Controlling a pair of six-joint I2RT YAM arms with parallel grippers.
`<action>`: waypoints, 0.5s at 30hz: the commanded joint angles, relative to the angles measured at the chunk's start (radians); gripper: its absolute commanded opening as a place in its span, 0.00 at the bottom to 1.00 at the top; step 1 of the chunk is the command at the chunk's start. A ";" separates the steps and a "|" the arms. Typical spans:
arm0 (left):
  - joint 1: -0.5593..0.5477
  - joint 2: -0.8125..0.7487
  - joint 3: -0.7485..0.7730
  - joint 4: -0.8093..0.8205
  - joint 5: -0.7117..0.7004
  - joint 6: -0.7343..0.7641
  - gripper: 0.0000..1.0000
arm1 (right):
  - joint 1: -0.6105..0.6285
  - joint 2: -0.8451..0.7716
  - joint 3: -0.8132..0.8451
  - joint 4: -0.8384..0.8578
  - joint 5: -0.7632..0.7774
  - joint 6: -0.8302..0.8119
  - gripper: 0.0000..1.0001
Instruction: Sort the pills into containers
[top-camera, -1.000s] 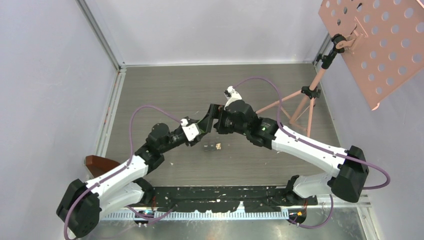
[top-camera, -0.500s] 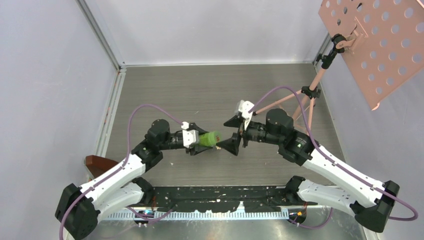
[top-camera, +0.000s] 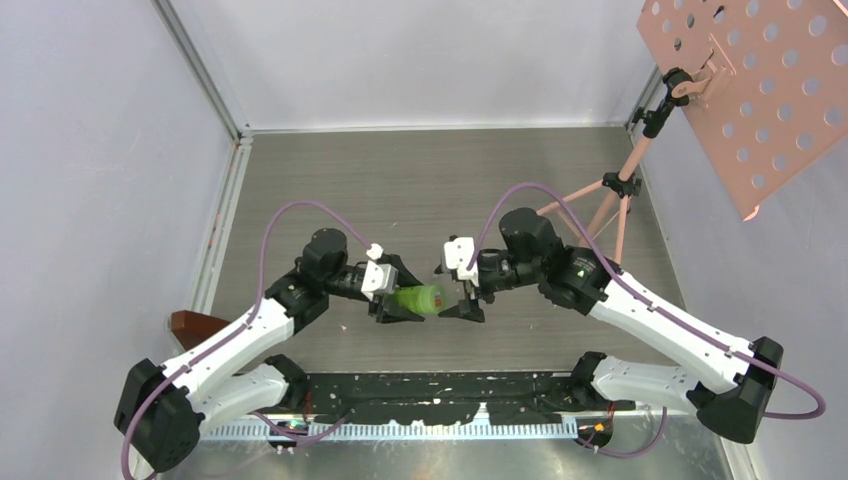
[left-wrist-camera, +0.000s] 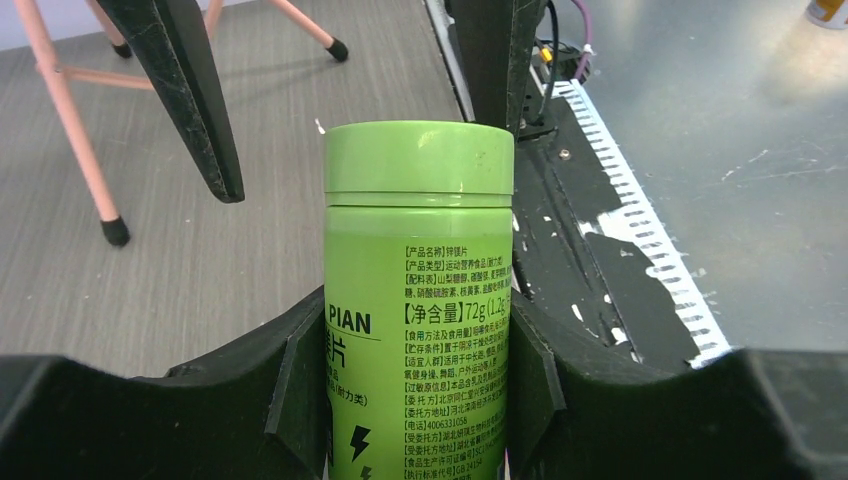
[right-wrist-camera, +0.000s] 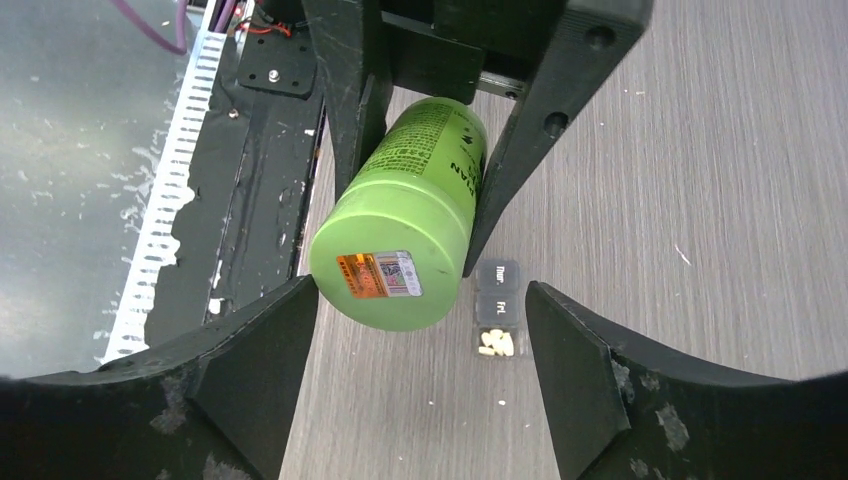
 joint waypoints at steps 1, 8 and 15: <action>0.003 0.008 0.049 -0.003 0.081 0.003 0.00 | 0.037 -0.005 0.022 0.007 0.017 -0.070 0.82; 0.004 0.025 0.056 0.021 0.073 -0.011 0.00 | 0.095 -0.012 -0.040 0.153 0.144 0.047 0.69; 0.004 0.018 0.043 0.038 0.022 -0.019 0.00 | 0.102 -0.006 -0.040 0.176 0.251 0.163 0.14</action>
